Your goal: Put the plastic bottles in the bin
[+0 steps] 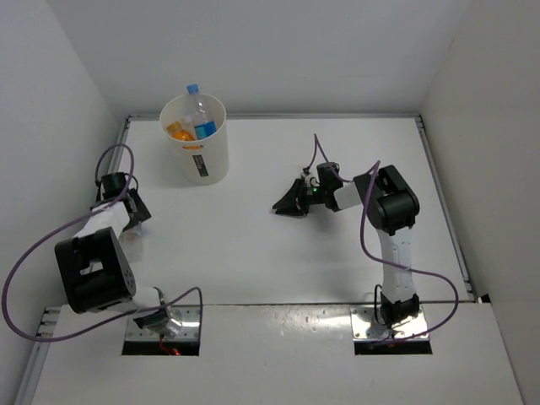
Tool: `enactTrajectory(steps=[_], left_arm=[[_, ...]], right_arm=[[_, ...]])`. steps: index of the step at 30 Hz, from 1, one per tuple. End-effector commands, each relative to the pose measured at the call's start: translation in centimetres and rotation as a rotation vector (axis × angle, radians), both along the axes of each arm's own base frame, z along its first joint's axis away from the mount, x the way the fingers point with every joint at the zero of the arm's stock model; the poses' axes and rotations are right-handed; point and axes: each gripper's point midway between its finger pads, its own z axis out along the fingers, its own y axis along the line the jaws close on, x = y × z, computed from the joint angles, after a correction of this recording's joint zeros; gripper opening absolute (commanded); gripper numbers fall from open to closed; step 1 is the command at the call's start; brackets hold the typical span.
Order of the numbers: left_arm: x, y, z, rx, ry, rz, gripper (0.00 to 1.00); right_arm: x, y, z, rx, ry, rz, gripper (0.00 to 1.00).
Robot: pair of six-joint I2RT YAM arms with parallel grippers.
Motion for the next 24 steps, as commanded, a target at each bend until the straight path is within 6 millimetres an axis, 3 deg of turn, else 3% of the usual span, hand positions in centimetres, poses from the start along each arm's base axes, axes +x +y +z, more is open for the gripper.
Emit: enactTrajectory(steps=[1,2,7,8,11,12,14,18,19,22,23,24], left_arm=[[1.8,-0.7,-0.5,-0.041,-0.065,-0.079,0.86],[1.3,-1.2,-1.6,-0.064,-0.050,-0.088,0.82],[2.6,-4.0,-2.3,-0.176,-0.122,-0.224,0.62],[2.5,-4.3,-2.6,-0.183,-0.123,-0.241,0.54],[2.4,-4.7,-1.4,-0.168,-0.167,-0.246,0.31],[2.7,-4.4,0.1,-0.146,-0.215,-0.215,0.26],[2.9,-4.1,1.6,-0.127,-0.268,-0.183,0.23],[7.1,-2.5,10.6,-0.068,-0.522,-0.119,0.19],[8.9,-1.9,15.2,-0.053,-0.642,-0.102,0.19],[12.3,-1.9,22.4,-0.035,-0.847,-0.090,0.19],[13.2,-1.6,26.7,0.008,-0.934,-0.079,0.17],[13.8,-1.8,28.7,0.027,-0.976,-0.084,0.17]], right_arm=[[-3.4,-1.3,-3.1,-0.063,0.300,-0.055,0.29],[-3.4,-1.3,-3.2,-0.064,0.293,-0.051,0.29],[-3.1,-2.0,-3.1,-0.066,0.306,-0.056,0.29],[-2.9,-2.2,-3.2,-0.061,0.317,-0.059,0.29],[-2.5,-2.1,-3.6,-0.064,0.324,-0.060,0.29],[-2.2,-2.1,-3.4,-0.061,0.316,-0.059,0.29],[-2.5,-2.1,-3.8,-0.067,0.334,-0.060,0.29],[-2.0,-2.4,-3.3,-0.065,0.333,-0.069,0.29],[-2.2,-2.4,-3.4,-0.070,0.339,-0.065,0.29],[-2.1,-2.8,-2.6,-0.073,0.341,-0.069,0.29],[-2.1,-2.9,-2.6,-0.084,0.334,-0.071,0.29],[-2.0,-2.9,-1.8,-0.081,0.325,-0.071,0.29]])
